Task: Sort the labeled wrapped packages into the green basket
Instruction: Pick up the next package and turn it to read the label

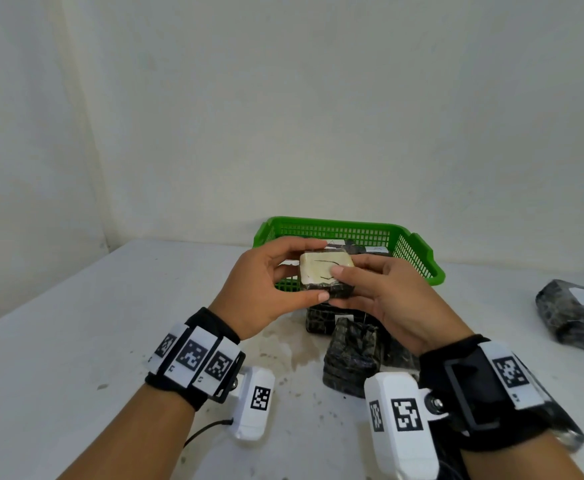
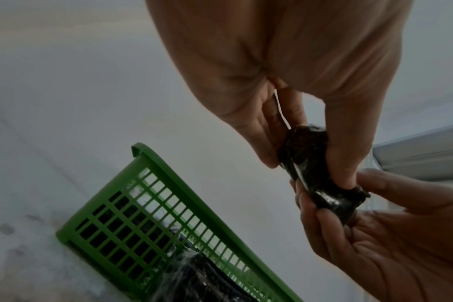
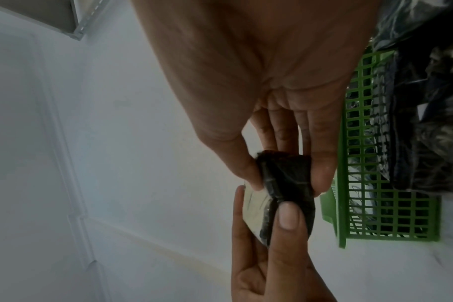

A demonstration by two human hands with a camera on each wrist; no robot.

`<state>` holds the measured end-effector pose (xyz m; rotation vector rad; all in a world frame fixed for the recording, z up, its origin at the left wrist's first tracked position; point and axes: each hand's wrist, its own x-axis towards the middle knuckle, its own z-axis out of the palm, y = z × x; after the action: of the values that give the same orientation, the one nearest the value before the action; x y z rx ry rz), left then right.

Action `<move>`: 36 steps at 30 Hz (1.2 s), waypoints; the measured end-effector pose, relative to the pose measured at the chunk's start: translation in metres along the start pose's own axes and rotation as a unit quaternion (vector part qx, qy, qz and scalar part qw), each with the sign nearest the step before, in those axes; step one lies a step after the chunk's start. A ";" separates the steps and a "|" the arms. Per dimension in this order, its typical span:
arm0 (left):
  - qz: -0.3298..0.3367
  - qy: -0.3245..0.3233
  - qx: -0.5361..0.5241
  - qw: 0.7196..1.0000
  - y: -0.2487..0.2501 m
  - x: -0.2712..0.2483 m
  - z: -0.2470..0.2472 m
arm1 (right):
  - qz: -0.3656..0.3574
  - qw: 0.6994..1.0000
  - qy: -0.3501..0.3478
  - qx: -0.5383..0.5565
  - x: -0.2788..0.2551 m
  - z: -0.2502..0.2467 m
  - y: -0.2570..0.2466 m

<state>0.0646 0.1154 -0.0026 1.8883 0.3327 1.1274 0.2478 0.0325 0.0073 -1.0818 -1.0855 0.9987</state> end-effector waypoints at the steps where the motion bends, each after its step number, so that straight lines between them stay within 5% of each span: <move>1: 0.002 0.000 0.002 1.000 0.000 0.000 0.001 | -0.003 1.000 0.008 -0.006 0.000 0.000 0.001; 31: 0.001 0.016 -0.006 1.000 0.002 0.001 0.000 | 0.001 0.999 0.034 0.000 -0.001 0.003 -0.004; 36: 0.008 0.030 -0.022 0.999 0.002 0.002 -0.002 | 0.025 0.999 -0.004 0.031 -0.005 0.004 -0.008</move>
<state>0.0638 0.1168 0.0004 1.8244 0.3258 1.1953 0.2434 0.0273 0.0146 -1.0599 -1.0311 1.0714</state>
